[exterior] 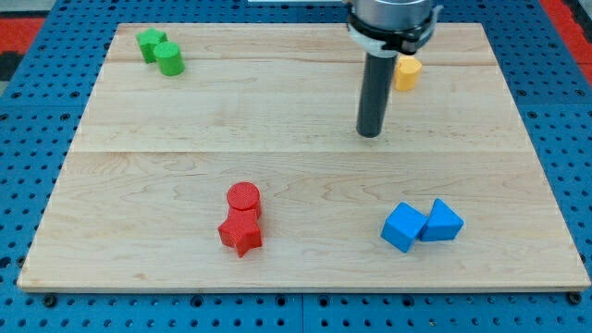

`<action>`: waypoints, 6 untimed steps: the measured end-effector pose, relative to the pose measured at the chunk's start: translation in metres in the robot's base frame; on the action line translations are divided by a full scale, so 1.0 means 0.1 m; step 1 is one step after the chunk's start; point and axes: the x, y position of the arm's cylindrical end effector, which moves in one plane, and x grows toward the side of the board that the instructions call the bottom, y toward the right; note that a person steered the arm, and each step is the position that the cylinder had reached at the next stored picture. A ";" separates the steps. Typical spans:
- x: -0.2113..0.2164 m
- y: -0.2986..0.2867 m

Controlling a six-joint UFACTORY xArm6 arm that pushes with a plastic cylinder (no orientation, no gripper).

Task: Slide your hand above the red circle vertically

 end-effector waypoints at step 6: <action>0.01 -1.42</action>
